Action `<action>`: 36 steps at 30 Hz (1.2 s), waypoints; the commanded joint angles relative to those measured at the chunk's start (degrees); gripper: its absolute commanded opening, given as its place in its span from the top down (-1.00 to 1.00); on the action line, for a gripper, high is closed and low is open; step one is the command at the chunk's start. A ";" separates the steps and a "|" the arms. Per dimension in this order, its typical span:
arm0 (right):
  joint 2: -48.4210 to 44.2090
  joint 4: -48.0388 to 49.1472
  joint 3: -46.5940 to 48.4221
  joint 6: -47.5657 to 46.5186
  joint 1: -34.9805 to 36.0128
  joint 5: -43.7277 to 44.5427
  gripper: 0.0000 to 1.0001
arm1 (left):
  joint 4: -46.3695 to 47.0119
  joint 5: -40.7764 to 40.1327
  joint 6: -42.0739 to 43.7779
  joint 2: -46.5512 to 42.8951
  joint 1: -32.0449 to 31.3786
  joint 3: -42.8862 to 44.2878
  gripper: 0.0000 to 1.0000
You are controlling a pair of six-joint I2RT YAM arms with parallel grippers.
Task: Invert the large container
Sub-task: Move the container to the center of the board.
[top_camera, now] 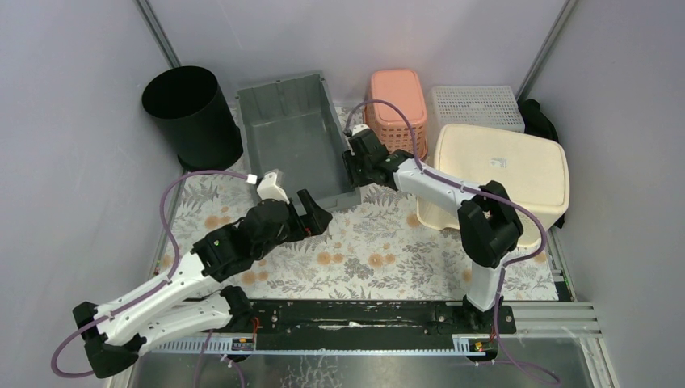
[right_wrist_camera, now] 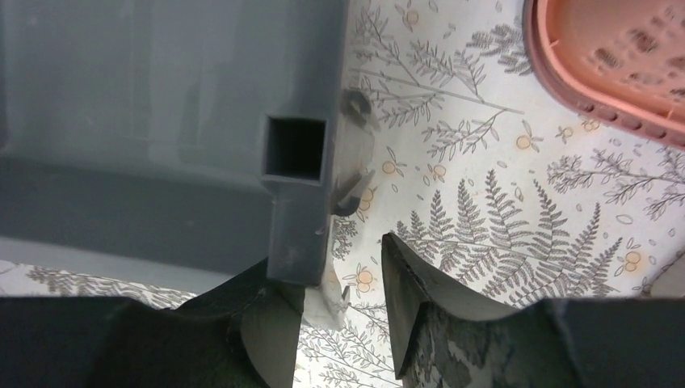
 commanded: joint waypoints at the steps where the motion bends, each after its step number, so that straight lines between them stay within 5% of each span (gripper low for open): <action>1: 0.41 4.54 -2.58 0.30 0.64 2.44 0.09 | 0.56 -1.54 -0.78 0.15 -0.31 -0.28 -1.00; 11: -0.73 4.30 -4.24 0.06 0.82 3.76 1.00 | 1.28 -1.11 -0.84 0.92 -0.33 -0.68 -1.00; 36: -25.57 4.53 -31.93 10.69 1.83 -0.51 1.00 | 4.29 -1.77 -1.42 1.51 -0.34 -2.29 -1.00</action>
